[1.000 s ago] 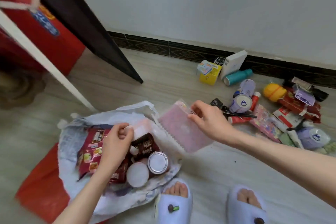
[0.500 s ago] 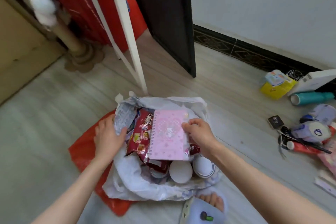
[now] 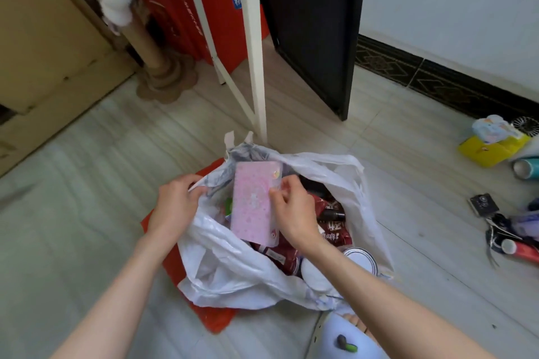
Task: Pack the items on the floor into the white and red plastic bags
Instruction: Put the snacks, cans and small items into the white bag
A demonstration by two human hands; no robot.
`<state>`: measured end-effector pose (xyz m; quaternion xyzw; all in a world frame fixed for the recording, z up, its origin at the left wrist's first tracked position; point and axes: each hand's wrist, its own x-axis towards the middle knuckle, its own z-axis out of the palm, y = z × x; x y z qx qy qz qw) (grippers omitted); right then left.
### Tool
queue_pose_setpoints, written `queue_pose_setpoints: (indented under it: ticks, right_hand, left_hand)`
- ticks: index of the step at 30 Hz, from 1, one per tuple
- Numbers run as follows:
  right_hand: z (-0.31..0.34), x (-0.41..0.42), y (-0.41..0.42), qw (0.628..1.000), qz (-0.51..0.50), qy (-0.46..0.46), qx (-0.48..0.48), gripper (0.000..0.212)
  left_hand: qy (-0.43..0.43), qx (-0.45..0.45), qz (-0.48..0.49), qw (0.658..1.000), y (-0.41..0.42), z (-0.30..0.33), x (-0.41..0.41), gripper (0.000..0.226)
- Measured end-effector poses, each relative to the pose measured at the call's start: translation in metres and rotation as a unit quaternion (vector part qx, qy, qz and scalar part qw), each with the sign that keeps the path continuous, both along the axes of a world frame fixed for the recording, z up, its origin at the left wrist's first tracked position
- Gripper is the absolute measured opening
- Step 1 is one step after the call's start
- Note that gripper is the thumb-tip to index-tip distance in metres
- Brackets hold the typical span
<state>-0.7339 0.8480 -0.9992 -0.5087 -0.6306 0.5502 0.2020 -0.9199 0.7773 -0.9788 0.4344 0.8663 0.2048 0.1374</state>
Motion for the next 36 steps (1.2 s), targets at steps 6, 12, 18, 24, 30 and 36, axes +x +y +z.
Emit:
queue_pose_setpoints:
  ticks: [6, 12, 18, 24, 30, 36]
  right_hand:
    - [-0.009, -0.008, -0.028, 0.993, 0.102, -0.038, -0.048, 0.023]
    - [-0.008, 0.008, -0.042, 0.976, 0.209, -0.054, 0.009, 0.022]
    - [0.003, 0.054, -0.009, 0.953, 0.235, -0.125, 0.142, 0.035]
    - [0.023, 0.137, 0.053, 0.904, 0.226, -0.281, 0.231, 0.048]
    - [0.033, 0.248, 0.080, 0.886, 0.163, -0.378, 0.212, 0.053]
    - [0.001, 0.377, 0.082, 0.895, 0.017, -0.421, 0.144, 0.050]
  left_hand:
    - [-0.018, -0.021, -0.018, 0.999, -0.020, -0.009, 0.000, 0.019]
    - [-0.023, -0.062, -0.001, 0.998, -0.038, -0.018, 0.001, 0.036]
    - [0.094, -0.069, -0.056, 0.992, -0.034, -0.013, 0.028, 0.042]
    - [0.088, -0.010, -0.228, 0.970, 0.027, -0.006, 0.106, 0.049]
    - [0.067, 0.011, -0.402, 0.913, 0.081, -0.024, 0.210, 0.053]
    - [0.049, -0.034, -0.503, 0.862, 0.117, -0.075, 0.300, 0.052]
